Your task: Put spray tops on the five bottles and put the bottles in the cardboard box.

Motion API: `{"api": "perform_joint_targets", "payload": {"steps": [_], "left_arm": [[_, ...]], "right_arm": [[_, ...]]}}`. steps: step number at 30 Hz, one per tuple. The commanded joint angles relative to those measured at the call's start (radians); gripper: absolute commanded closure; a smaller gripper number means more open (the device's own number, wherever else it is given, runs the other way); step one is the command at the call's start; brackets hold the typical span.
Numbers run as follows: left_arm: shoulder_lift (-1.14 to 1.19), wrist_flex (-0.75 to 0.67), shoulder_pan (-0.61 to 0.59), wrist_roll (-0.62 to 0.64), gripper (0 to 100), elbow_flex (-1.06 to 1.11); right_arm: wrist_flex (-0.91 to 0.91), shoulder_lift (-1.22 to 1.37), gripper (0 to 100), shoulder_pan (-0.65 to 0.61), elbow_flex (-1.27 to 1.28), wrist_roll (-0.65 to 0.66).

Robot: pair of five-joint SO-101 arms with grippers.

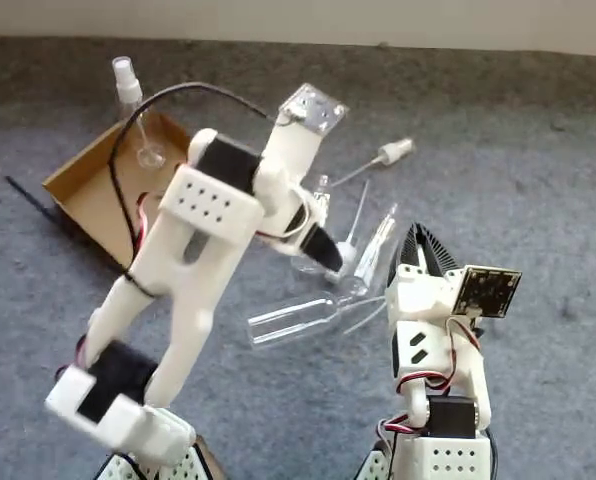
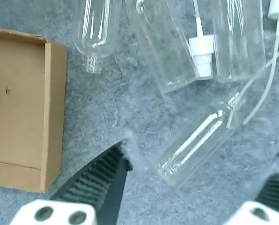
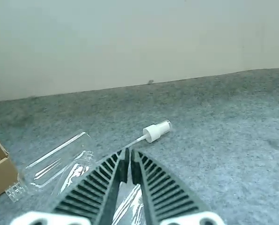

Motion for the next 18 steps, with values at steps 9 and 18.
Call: {"api": "perform_joint_targets", "payload": {"steps": [9,18], "left_arm": [[0.479,0.018,-0.001,0.018,61,-0.504],[0.786,0.020,-0.108,0.089,61,-0.822]], "right_arm": [[-0.030,-0.005,99.3,0.007,0.117,0.005],[-0.030,-0.005,99.3,0.007,0.117,0.005]]}}
